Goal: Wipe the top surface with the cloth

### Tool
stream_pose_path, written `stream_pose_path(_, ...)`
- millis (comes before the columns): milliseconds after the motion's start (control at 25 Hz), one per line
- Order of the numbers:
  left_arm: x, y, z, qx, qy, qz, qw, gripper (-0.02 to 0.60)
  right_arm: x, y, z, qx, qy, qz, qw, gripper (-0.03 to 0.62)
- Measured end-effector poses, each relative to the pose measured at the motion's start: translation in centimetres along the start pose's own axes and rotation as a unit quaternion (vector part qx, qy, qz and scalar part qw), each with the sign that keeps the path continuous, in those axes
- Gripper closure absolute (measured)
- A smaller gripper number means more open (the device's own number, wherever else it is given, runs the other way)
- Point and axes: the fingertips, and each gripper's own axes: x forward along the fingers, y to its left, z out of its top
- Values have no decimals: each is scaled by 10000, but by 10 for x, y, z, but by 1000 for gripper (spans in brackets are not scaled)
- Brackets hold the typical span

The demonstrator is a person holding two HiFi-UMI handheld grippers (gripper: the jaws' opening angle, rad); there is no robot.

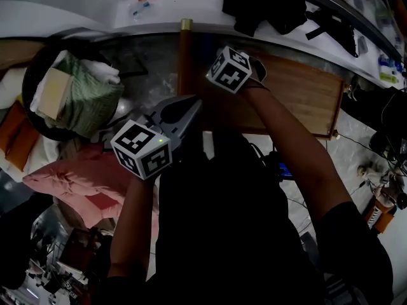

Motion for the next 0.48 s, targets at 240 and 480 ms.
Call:
stream_pose_path(240,-8,3,-8,-59,69,-40,10000,572,14,6,-6,-253,252,37,9994,528)
stream_pose_path(480,-9,4,-6,-178,-28,-110,9998,572,15,10,-5,-351,337,102,9988,530)
